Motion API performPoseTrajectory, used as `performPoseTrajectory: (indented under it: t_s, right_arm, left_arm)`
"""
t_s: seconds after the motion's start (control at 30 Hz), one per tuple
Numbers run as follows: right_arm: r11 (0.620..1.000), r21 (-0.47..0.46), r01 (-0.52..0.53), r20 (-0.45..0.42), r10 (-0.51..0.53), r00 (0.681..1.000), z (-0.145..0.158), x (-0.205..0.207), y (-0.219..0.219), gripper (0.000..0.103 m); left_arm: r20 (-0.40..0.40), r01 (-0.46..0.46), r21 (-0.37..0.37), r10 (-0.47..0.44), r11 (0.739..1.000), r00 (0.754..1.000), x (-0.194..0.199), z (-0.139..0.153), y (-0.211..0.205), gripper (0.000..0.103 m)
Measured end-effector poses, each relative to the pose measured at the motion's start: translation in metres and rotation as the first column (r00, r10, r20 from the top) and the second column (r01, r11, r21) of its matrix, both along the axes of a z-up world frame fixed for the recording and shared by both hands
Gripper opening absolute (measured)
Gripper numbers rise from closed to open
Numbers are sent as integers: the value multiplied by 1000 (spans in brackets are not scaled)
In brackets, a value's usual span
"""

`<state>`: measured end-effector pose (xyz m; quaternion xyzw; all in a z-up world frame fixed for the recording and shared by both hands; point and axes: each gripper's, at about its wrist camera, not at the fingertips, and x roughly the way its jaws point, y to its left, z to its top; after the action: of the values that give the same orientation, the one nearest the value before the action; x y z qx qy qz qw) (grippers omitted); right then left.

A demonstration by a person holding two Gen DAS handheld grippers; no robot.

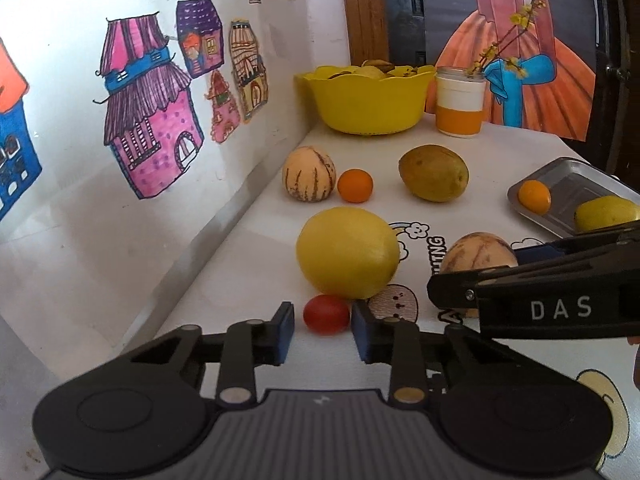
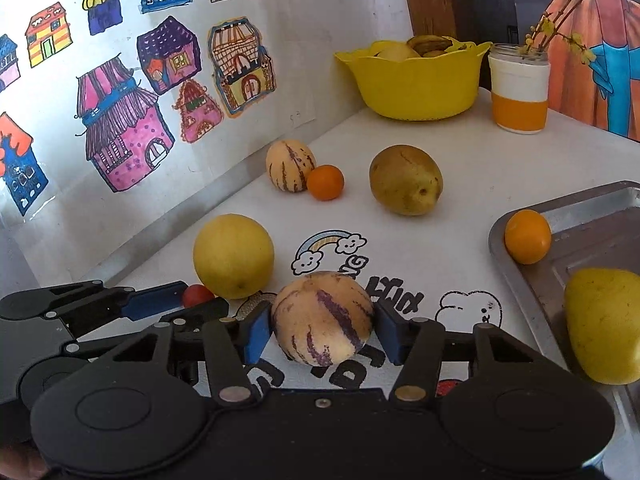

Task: Organize fruits
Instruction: 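Grasp the red cherry tomato with the left tool while the right tool grasps the striped pepino melon, then carry the tomato and pepino onto the tray while both tools open to release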

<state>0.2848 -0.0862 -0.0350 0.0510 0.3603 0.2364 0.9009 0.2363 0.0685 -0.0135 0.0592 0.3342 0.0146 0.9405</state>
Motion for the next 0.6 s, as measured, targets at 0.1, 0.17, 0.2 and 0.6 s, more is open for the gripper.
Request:
performPoseTrajectory:
  t_s: [0.1, 0.17, 0.2, 0.6]
  right_arm:
    - [1000, 5, 0, 0, 0, 1000, 0, -1, -1, 57]
    - [1000, 10, 1, -4, -1, 1000, 0, -1, -3, 57]
    - [1000, 13, 1, -5, -1, 1000, 0, -1, -4, 57]
    - [997, 78, 9, -16, -8, 1000, 6, -19, -29, 56]
  left_arm:
    - [-7, -3, -9, 3, 1000, 1000, 0, 1, 0, 28]
    - [-10, -3, -10, 2, 1000, 1000, 0, 2, 0, 27]
    - [-11, -4, -9, 4, 1000, 1000, 0, 2, -1, 27]
    - [-23, -30, -89, 28, 996, 999, -11, 6, -8, 26]
